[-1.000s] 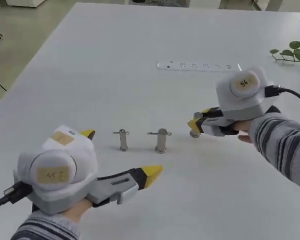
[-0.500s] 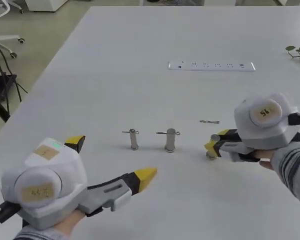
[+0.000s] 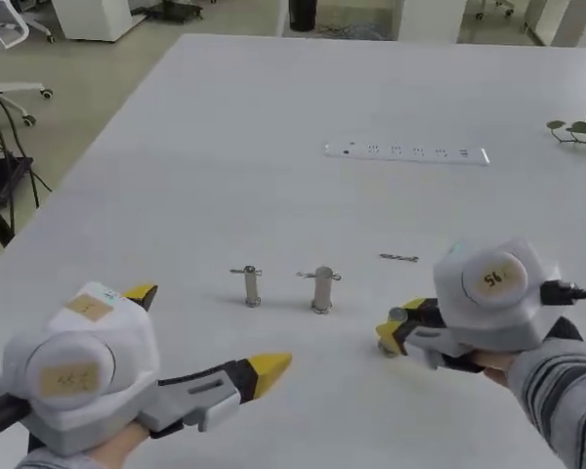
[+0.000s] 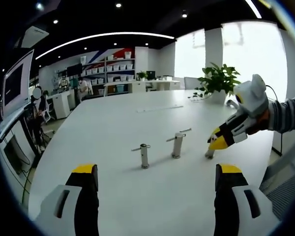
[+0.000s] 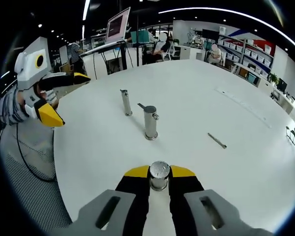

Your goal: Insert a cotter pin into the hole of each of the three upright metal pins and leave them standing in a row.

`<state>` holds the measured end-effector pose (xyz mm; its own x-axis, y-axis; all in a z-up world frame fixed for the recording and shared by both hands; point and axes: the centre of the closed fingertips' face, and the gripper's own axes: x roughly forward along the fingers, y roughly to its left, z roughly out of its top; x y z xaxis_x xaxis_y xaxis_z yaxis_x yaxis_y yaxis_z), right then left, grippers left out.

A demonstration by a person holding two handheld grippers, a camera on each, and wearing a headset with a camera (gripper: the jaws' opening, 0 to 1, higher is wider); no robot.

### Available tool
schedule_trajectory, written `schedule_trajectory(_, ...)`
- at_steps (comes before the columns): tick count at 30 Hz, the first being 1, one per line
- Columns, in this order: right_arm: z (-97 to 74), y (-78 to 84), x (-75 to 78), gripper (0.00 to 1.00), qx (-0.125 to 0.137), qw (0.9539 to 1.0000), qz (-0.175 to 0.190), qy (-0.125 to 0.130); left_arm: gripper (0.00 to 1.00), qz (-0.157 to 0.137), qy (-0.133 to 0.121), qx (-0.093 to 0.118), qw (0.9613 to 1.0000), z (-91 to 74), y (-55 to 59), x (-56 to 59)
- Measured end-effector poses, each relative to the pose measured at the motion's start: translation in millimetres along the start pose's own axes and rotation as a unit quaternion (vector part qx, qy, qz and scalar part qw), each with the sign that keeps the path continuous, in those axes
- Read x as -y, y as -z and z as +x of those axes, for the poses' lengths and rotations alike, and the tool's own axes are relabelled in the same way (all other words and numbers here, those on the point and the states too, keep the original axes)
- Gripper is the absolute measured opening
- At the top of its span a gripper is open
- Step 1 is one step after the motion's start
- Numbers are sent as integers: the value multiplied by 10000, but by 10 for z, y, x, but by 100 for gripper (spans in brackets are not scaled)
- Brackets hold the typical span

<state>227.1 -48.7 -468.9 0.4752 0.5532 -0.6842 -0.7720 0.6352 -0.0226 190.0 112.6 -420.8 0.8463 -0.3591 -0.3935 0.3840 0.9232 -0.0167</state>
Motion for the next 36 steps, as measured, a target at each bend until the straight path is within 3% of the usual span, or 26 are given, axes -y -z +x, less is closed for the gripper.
schedule_trajectory(5, 34, -26, -98, 9, 144, 9999, 47, -62, 99, 164, -69, -31, 9998, 12, -8, -3)
schedule_trajectory(18, 97, -92, -328, 9, 321, 9991, -118, -238, 99, 43, -140, -36, 9999, 50, -2, -51)
schedule_trajectory(32, 122, -122, -376, 10, 490, 9984, -85, -253, 99, 165, -149, -136, 9997, 73, 26, -46)
schedule_trajectory(36, 102, -188, -397, 21, 692, 9971, 75, -310, 99, 170, -142, -107, 9997, 73, 14, -48)
